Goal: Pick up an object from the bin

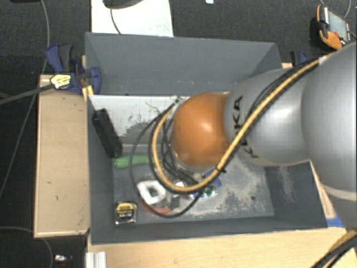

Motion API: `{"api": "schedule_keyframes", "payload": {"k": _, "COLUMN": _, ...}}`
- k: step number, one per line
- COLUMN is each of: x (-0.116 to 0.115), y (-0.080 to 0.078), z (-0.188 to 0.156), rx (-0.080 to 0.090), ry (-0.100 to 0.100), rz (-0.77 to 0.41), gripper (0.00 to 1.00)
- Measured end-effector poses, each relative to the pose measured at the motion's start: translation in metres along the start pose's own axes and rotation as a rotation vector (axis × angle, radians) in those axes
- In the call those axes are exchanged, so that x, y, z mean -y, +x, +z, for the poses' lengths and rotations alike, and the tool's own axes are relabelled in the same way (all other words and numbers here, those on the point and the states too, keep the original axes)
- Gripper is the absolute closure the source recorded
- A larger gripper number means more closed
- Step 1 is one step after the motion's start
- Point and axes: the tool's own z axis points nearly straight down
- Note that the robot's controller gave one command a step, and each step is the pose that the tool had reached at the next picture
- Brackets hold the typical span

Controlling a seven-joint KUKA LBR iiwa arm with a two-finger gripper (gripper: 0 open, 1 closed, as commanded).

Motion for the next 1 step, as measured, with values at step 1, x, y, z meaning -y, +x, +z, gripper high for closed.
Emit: {"api": "schedule_keyframes", "payload": {"k": 1, "x": -0.0003, "y": 0.0016, "z": -0.0211, "rx": -0.008, "ry": -0.001, "rz": 0.004, "gripper": 1.0}}
